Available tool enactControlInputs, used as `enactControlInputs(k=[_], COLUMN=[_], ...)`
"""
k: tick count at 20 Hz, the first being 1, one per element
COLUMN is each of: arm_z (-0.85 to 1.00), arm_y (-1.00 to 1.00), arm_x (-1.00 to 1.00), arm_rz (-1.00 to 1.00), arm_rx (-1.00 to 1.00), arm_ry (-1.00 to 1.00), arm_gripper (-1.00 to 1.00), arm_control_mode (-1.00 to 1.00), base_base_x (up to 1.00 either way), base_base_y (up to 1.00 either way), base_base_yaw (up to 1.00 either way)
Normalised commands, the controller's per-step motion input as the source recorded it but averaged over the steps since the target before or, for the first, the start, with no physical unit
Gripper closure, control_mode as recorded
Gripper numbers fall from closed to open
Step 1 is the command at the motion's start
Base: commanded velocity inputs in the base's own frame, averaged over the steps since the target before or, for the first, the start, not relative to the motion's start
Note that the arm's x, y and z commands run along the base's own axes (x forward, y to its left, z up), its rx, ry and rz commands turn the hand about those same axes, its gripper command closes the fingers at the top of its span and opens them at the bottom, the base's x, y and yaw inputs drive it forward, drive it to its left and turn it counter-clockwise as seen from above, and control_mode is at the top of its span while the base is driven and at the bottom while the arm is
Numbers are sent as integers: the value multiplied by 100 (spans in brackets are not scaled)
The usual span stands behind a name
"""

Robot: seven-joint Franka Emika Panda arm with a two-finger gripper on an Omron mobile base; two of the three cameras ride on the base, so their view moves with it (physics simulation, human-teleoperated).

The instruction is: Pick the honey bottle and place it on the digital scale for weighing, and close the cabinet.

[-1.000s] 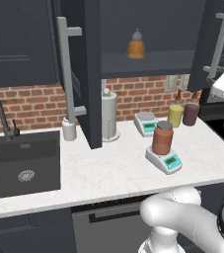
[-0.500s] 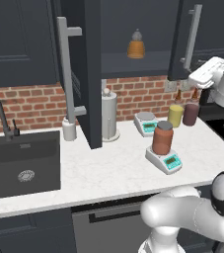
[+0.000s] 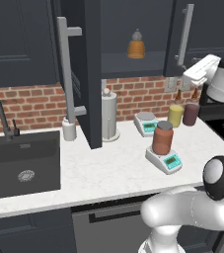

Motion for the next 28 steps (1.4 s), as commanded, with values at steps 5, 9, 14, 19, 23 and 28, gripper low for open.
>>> enactControlInputs(k=[5,9,14,19,23,28], arm_z=[-40,-31,0,35,34,56], arm_y=[0,0,19,68,100,90], arm_x=[88,52,-90,-100,-100,-100], arm_rz=[0,0,0,0,0,-1], arm_rx=[0,0,0,0,0,-2], arm_ry=[0,-7,-31,-36,-25,-22], arm_gripper=[-100,-100,-100,-100,-100,-100], arm_control_mode=[-100,-100,-100,-100,-100,-100], base_base_x=[0,0,0,0,0,0], base_base_y=[0,0,0,0,0,0], base_base_yaw=[0,0,0,0,0,0])
